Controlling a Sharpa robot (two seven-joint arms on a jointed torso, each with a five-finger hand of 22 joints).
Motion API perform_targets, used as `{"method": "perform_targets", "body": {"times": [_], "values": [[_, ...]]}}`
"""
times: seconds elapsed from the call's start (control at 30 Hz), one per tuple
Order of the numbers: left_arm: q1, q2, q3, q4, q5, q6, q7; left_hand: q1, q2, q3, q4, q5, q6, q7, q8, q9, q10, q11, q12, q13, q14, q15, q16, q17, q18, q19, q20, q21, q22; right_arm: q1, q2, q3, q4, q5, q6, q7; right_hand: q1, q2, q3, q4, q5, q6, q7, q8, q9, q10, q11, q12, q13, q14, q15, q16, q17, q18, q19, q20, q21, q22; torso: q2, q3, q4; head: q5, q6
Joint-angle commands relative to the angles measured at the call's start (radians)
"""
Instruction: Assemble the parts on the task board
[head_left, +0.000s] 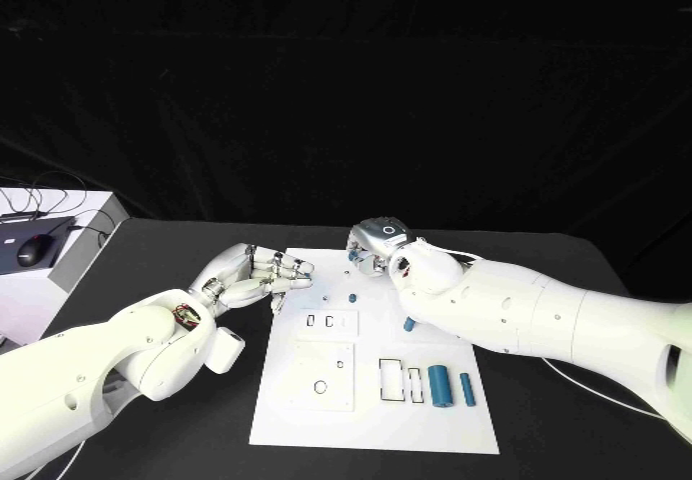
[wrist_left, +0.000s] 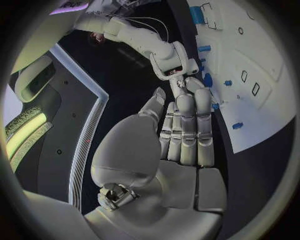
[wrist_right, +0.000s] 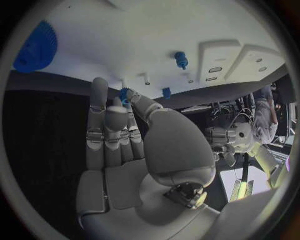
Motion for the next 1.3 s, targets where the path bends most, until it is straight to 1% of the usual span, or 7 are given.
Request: {"method": "perform_targets", "body": {"times": [0.03,0.23,0.37,0.53,0.8,1.13,1.3], "values": [[0.000,0.002,0.001,0.001,0.004,0.003,0.009,0.002,0.008,-0.001,-0.005,-0.001,-0.007,0.002,0.004,-0.001,0.001,0.004,-0.003,-0.001,0.001,0.006,-0.005,-0.001,0.027,0.006,0.002,-0.003,0.001,0.000,-0.001,0.000,-0.001,-0.010,-0.006,-0.001,0.000,-0.006,0.003,-0.003,0.001,-0.001,0.005,0.002,0.001,-0.006,0.000,0.006,0.000,0.000,-0.001,-0.004,0.001,0.020,0.009,0.000,-0.003,0.001,0.001,-0.0011,-0.0011,0.001,-0.002],[0.000,0.003,0.001,-0.001,0.004,0.004,0.009,0.001,0.009,-0.003,-0.005,-0.001,-0.007,0.002,0.005,-0.001,0.001,0.005,-0.005,-0.001,0.001,0.006,-0.005,-0.002,0.027,0.006,0.003,-0.006,0.004,0.000,0.000,0.000,-0.003,-0.010,-0.004,0.001,-0.001,-0.008,0.002,-0.003,0.000,-0.002,0.006,0.002,0.001,-0.006,0.000,0.006,0.001,0.000,-0.001,-0.005,0.001,0.020,0.010,0.000,-0.007,0.005,0.000,-0.0009,-0.0001,-0.001,-0.003],[0.000,0.005,0.001,-0.001,0.005,0.005,0.010,0.001,0.009,-0.003,-0.005,-0.001,-0.007,0.002,0.005,-0.001,0.001,0.005,-0.005,-0.001,0.001,0.006,-0.005,-0.002,0.027,0.006,0.003,-0.006,0.004,0.000,0.004,0.000,-0.010,-0.009,-0.001,0.004,-0.001,-0.009,0.002,-0.003,0.000,-0.004,0.006,0.002,0.001,-0.008,0.000,0.006,0.000,-0.001,0.000,-0.006,0.001,0.020,0.010,0.000,-0.009,0.007,0.000,-0.0004,0.0024,-0.001,-0.003],[0.000,0.005,0.001,0.000,0.006,0.007,0.009,0.001,0.009,-0.003,-0.005,-0.001,-0.007,0.002,0.005,-0.001,0.001,0.005,-0.005,-0.001,0.001,0.006,-0.005,-0.002,0.027,0.006,0.003,-0.006,0.004,-0.001,0.009,0.000,-0.021,-0.005,0.002,0.007,-0.002,-0.010,0.002,-0.003,-0.001,-0.008,0.008,0.001,0.001,-0.013,0.002,0.006,0.000,0.000,0.001,-0.007,0.000,0.020,0.010,0.001,-0.012,0.010,0.000,-0.0012,0.0009,0.001,-0.007],[0.000,0.004,0.001,0.002,0.007,0.008,0.009,0.000,0.009,-0.003,-0.005,-0.001,-0.007,0.002,0.005,-0.001,0.001,0.005,-0.006,-0.001,0.000,0.006,-0.005,-0.003,0.027,0.007,0.003,-0.008,0.006,-0.004,0.016,0.000,-0.034,-0.001,0.003,0.013,-0.004,-0.014,0.002,-0.002,-0.001,-0.015,0.010,0.002,0.001,-0.021,0.005,0.006,0.001,-0.001,0.002,-0.008,0.000,0.021,0.011,0.002,-0.018,0.013,0.001,-0.0014,0.0017,0.003,-0.013],[0.000,0.007,0.001,-0.003,0.009,0.008,0.009,-0.001,0.009,-0.004,-0.005,-0.001,-0.008,0.003,0.004,-0.002,0.000,0.005,-0.007,-0.001,-0.001,0.007,-0.005,-0.003,0.027,0.006,0.003,-0.010,0.007,-0.006,0.019,0.000,-0.039,0.012,0.005,0.025,-0.006,-0.024,-0.001,0.002,-0.004,-0.026,0.013,0.001,0.000,-0.036,0.009,0.006,0.000,-0.001,0.005,-0.011,-0.001,0.024,0.015,0.006,-0.031,0.017,0.000,-0.0016,-0.0004,0.009,-0.015],[0.000,0.007,0.001,-0.005,0.009,0.008,0.009,-0.001,0.009,-0.004,-0.005,-0.001,-0.008,0.003,0.004,-0.002,0.000,0.005,-0.007,-0.001,-0.001,0.007,-0.005,-0.003,0.027,0.006,0.003,-0.010,0.007,-0.006,0.019,0.000,-0.040,0.019,0.008,0.029,-0.005,-0.028,-0.005,0.004,-0.005,-0.031,0.014,0.001,0.000,-0.041,0.011,0.006,0.000,-0.001,0.007,-0.013,-0.002,0.025,0.018,0.007,-0.041,0.020,0.000,-0.0014,-0.0008,0.008,-0.015]]}}
